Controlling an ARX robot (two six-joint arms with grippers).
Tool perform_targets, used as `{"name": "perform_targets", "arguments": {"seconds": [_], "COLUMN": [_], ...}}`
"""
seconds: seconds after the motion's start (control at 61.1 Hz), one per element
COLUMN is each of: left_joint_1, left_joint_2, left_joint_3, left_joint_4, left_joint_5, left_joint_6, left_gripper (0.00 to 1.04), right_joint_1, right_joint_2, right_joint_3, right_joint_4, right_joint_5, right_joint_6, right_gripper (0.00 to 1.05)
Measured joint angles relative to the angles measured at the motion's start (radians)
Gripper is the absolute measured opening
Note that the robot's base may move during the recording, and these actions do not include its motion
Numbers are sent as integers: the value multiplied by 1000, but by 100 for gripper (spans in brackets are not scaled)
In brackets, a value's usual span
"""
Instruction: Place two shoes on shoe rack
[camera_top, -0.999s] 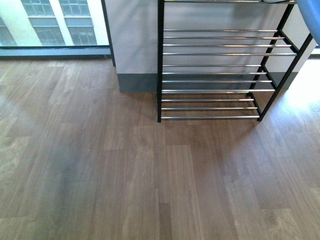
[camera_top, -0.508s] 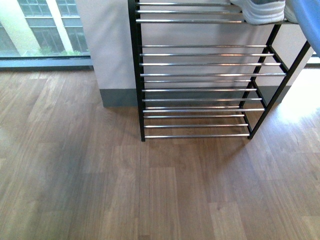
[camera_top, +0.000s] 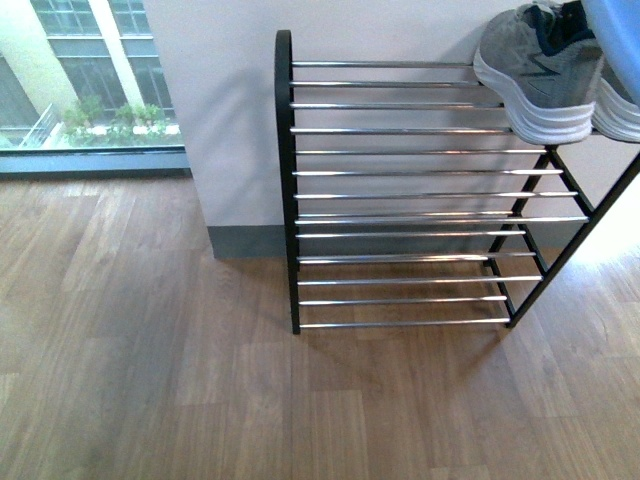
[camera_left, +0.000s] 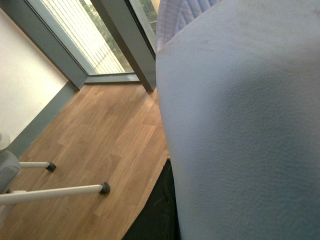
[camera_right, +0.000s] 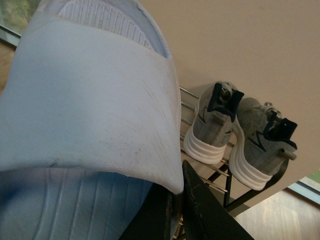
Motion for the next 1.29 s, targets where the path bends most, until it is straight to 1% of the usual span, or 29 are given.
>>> {"name": "perform_targets", "arguments": {"seconds": [0.622,0.688,0.704,0.753,0.786,0.852,0.884,0.933,0.999,1.163,1.294], "left_joint_1": [2,2,2,2,2,2,2,2,2,2,2], "left_joint_2": [3,3,3,3,3,3,3,3,3,3,3], "left_joint_3": [0,0,0,0,0,0,0,0,0,0,0], "left_joint_4": [0,0,0,0,0,0,0,0,0,0,0], "left_joint_5": [0,0,0,-1,0,0,0,-1,0,0,0], "left_joint_6": [0,0,0,0,0,0,0,0,0,0,0], "left_gripper": [2,2,2,2,2,2,2,2,2,2,2], "right_joint_1": [3,-8,-8,4,26,63,107,167,231,301,320], "right_joint_2": [1,0,0,2,7,28,69,144,250,479,650], "right_joint_3": [0,7,9,12,24,50,82,130,183,303,416], "right_joint_4": [0,-42,-54,-65,-82,-90,-71,-31,21,74,90], "right_joint_5": [-2,-107,-136,-162,-154,-132,-80,-20,32,118,183], "right_joint_6": [1,64,102,154,201,245,286,303,315,335,343], "right_gripper": [2,2,2,2,2,2,2,2,2,2,2]}}
